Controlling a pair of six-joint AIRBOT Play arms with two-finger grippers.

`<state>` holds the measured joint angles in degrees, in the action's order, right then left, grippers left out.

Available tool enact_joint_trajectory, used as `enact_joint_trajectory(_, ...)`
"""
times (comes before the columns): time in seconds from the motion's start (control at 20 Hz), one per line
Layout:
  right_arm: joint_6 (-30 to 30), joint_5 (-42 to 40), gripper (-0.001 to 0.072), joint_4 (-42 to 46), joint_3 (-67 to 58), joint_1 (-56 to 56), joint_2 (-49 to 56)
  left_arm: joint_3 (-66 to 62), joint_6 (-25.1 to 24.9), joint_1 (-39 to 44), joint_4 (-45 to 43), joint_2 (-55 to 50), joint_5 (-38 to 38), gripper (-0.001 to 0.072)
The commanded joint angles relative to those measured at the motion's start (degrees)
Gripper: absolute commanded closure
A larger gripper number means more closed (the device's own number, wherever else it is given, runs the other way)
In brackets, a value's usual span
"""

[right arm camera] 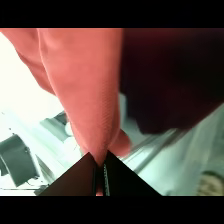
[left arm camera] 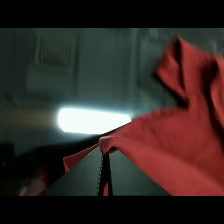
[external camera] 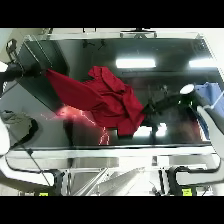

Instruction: Fold the shirts.

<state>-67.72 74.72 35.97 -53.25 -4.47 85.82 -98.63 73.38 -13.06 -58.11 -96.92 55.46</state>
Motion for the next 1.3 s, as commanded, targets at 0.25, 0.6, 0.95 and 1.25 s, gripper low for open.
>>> enact_joint_trajectory(0.25,3.5,-12.8,0.0692,-8.0,19.6,-0.5,-11.6,-18.4,-0.5,4.9,-0.4,-16.6,2.9,0.0675)
enact_joint_trajectory(0.6,10.8,-7.8,-0.0002,-8.2,11.6,-11.9,-11.6,-16.9,-0.3,-0.9,-0.4,-11.7,15.3,0.0006)
enact_joint_trajectory(0.95,15.5,-15.4,0.0001,-7.1,-9.3,-4.3,-3.9,-5.9,-0.3,-5.2,-0.4,-7.8,12.2,0.0008)
enact_joint_trajectory(1.25,12.9,-17.9,0.0001,-9.8,-25.5,8.6,16.8,-4.9,-1.9,-1.6,-0.2,-14.1,7.1,0.0009)
